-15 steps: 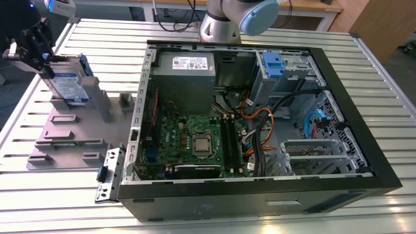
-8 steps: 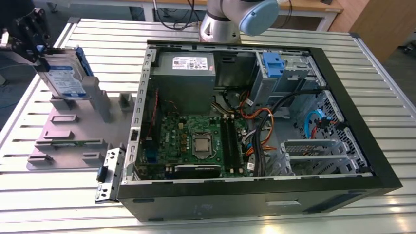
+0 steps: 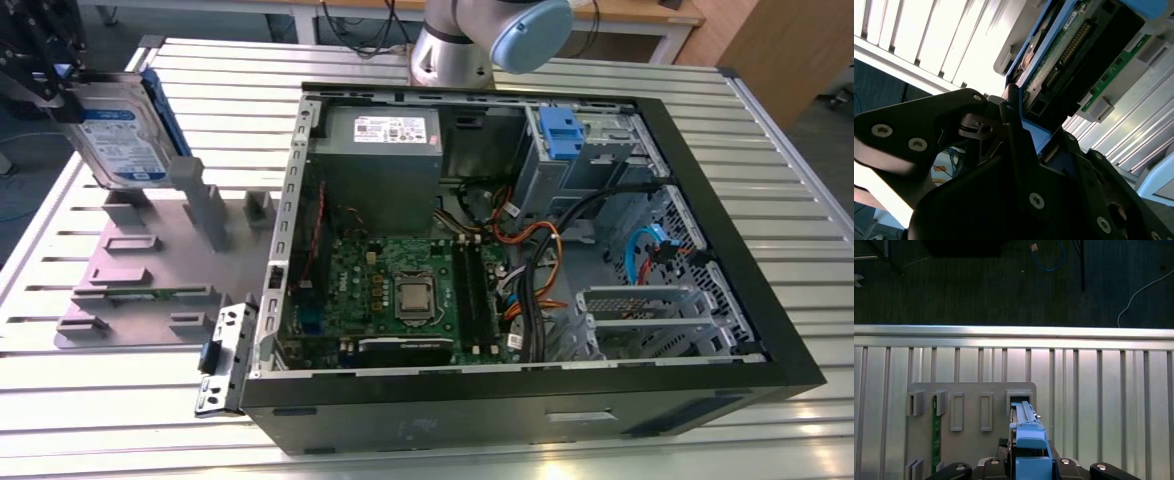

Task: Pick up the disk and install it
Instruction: 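Pick up the disk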

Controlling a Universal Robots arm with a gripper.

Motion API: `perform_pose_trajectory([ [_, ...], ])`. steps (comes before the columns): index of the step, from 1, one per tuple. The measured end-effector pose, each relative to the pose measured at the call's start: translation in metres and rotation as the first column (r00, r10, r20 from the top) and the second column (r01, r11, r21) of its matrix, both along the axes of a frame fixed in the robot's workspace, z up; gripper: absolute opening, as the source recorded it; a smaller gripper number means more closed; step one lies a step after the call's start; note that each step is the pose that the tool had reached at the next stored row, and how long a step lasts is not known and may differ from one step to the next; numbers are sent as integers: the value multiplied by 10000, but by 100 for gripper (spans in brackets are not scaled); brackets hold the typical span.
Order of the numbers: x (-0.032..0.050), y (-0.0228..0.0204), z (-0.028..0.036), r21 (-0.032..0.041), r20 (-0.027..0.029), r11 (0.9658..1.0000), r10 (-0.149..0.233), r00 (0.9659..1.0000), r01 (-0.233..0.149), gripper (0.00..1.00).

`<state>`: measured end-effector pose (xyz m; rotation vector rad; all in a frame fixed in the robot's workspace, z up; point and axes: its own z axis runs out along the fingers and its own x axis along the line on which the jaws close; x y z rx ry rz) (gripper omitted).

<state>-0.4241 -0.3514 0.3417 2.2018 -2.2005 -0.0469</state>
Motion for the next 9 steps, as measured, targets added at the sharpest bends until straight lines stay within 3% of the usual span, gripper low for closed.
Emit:
perform_pose_trajectory([
  [3, 0, 0, 4, 0, 0, 10000, 0, 10000, 0, 37],
  [5, 0, 0, 95, 0, 0, 10000, 0, 10000, 0, 37],
  [9, 0, 0, 102, 0, 0, 10000, 0, 10000, 0, 37],
])
